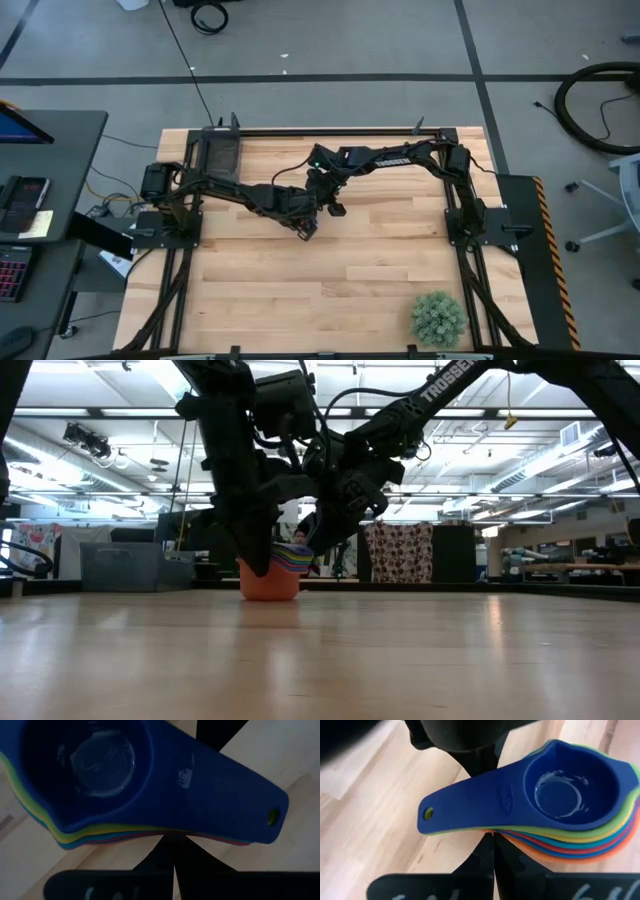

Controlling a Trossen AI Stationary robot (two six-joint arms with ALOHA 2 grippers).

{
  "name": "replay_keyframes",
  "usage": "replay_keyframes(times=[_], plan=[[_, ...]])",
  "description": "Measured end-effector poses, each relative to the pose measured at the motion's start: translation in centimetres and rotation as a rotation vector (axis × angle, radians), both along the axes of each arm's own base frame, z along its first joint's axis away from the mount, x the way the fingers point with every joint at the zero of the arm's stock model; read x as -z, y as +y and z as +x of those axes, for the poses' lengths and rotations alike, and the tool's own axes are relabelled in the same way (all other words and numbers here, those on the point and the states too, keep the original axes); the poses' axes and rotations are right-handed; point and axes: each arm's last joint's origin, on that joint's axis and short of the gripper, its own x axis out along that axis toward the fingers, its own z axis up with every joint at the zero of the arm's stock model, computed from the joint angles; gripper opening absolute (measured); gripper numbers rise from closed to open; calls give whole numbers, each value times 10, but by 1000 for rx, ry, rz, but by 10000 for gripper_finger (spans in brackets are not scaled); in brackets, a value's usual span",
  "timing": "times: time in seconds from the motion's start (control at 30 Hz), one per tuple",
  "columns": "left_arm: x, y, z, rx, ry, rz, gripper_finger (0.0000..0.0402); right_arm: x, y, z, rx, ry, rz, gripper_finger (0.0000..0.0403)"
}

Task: Nest measuring cups in basket
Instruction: Stack the violet measuring cup on top of the green measuring cup, then put the stack of measuring cups into the black bin

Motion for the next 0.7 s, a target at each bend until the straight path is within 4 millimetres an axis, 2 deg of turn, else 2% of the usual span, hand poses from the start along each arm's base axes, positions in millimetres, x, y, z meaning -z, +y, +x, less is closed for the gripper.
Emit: replay_keyframes(times=[0.7], plan=[[-3, -7, -5, -9, 35, -19, 7, 2, -4, -2, 27, 25, -33, 0]])
